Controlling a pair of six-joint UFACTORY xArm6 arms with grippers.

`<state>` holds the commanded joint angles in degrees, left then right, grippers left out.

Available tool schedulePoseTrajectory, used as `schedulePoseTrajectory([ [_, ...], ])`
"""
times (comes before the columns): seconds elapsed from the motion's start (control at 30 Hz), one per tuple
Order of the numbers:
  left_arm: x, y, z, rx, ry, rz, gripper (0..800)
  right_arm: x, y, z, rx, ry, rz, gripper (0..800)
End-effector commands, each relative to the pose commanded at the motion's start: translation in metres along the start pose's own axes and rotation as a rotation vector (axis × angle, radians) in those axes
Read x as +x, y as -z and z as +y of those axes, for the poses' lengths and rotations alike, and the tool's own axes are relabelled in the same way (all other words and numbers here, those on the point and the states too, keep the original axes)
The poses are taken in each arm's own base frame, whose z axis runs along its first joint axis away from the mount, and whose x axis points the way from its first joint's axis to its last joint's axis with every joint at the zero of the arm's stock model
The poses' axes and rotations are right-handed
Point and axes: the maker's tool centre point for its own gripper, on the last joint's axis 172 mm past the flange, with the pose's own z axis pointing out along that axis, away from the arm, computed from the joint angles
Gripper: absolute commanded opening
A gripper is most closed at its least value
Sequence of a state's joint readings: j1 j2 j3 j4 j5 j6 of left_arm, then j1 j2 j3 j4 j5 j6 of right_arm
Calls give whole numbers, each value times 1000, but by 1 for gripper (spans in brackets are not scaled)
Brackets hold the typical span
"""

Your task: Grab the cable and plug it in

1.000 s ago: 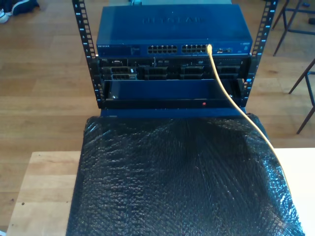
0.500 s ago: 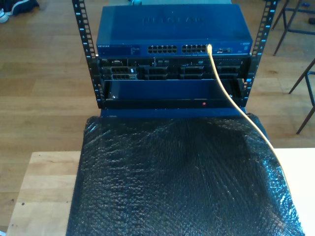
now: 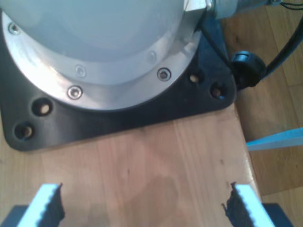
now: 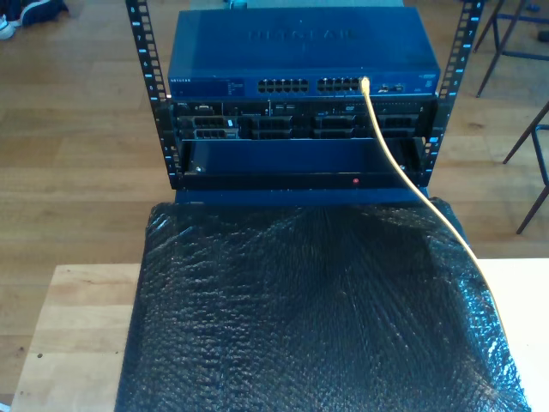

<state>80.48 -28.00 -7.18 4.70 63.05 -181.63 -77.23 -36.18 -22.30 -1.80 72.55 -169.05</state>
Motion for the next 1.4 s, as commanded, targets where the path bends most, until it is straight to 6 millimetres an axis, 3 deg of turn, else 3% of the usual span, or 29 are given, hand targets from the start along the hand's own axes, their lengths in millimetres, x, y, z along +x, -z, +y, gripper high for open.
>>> schedulePoseTrajectory([
  [0.43, 0, 0, 0, 0, 0, 0, 800, 38, -50, -9, 8, -13, 91, 797],
  [0.57, 0, 0, 0, 0, 0, 0, 800, 39, -61, -9, 4, -13, 75, 797],
  [1.13, 0, 0, 0, 0, 0, 0, 800, 39, -62, -12, -2, -24, 70, 793],
  [1.4, 0, 0, 0, 0, 0, 0, 800, 27, -63, -12, -12, -18, 28, 797],
])
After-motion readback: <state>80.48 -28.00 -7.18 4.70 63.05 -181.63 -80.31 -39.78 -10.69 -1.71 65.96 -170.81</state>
